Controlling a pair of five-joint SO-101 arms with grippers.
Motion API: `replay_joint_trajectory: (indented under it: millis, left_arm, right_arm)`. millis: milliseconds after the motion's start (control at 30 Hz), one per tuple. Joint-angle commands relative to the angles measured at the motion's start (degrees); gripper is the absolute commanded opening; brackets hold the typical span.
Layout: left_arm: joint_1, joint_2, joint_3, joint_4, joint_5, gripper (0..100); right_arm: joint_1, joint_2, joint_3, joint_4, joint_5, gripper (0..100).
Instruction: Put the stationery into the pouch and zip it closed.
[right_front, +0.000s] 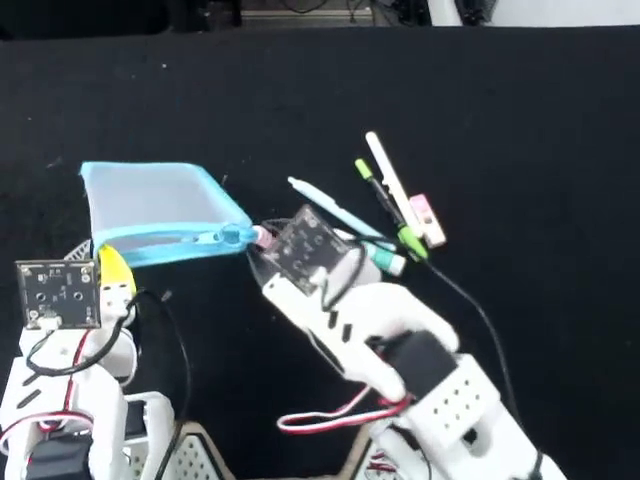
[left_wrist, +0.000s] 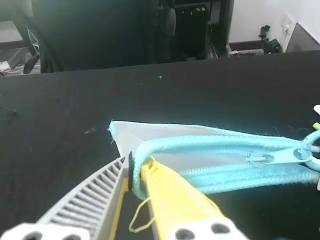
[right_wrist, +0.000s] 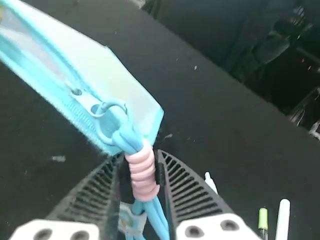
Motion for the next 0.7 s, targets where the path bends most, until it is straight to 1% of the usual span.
replay_joint_trajectory:
  millis: [0, 67, 167, 333, 400, 433, 567, 667]
  left_arm:
    - [-1.2, 0.4, -2.2, -1.4, 0.5, 3]
    - [-1.2, 2.3, -2.6, -1.8, 0.4, 3]
    - [-1.2, 8.5, -3.9, -3.2, 0.4, 3]
    - [-1.2, 22.0, -9.6, -3.3, 0.7, 3]
    - [-1.2, 26.1, -12.0, -1.3, 0.5, 3]
    - [-1.2, 27.6, -13.1, 0.1, 0.5, 4]
    - [-1.2, 31.7, -16.9, 4.7, 0.7, 14]
    - [-1.2, 32.6, -18.6, 5.1, 0.7, 12]
  right_arm:
    - [3.0, -4.4, -2.6, 0.4, 0.4, 1.1]
    - [5.6, -5.4, -2.9, 0.4, 0.4, 1.1]
    - [9.1, -5.8, -4.5, 1.3, 0.4, 1.1]
    - [9.4, -5.8, -4.9, 2.3, 0.3, 1.1]
    - [9.4, -5.8, -4.9, 2.3, 0.3, 1.1]
    - [9.4, -5.8, -4.9, 2.3, 0.2, 1.1]
    - [9.4, -5.8, -4.8, 2.3, 0.3, 1.1]
    - [9.3, -5.8, -3.8, 1.8, 0.2, 1.1]
